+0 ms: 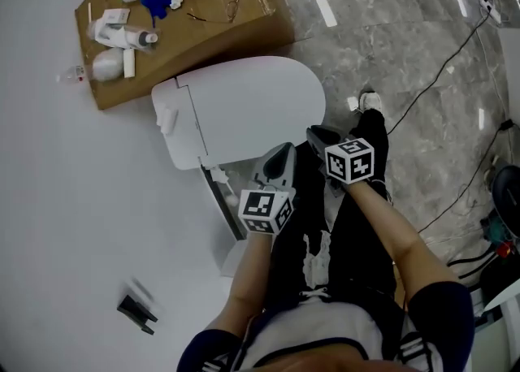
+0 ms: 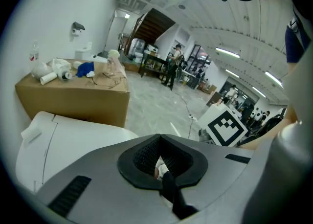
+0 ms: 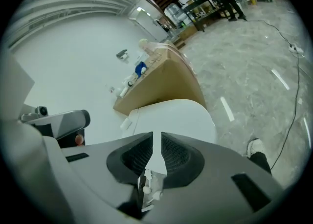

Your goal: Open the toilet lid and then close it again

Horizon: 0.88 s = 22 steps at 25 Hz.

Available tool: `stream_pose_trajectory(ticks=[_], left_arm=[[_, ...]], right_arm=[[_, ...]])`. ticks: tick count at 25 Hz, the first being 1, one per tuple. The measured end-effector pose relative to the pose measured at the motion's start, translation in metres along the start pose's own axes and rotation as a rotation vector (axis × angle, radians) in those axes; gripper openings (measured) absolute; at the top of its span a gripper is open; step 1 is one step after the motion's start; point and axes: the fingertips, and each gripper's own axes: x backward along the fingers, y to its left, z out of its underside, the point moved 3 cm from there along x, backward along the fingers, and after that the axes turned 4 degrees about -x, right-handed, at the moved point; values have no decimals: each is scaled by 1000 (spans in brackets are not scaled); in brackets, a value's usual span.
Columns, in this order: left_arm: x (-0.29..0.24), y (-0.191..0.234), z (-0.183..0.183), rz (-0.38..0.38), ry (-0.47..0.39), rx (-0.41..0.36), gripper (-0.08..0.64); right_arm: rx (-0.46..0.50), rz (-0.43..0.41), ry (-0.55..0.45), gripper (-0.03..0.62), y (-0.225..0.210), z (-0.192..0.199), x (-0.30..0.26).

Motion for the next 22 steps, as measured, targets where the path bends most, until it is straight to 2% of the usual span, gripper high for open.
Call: stream_pose_trajectory(ticks=[4,7,13,18,22], left_arm=[[-28,5,12,-1,45,7,6],[-47,8,18,-1,76,1,6],[-70,17,30,-16,117,14,6],[-89,19,43,-6,153,40,6],[-99,20,54,-1,189,17,6]], right_arm=[[-106,32,-1,23,-44,0,-19],[-109,46,34,69,-70,3,-34],[-128,76,105,101,-112,16,-61],[-229,63,127,120,-149,26,-83],[-270,33,151,146,-167,30,-99]])
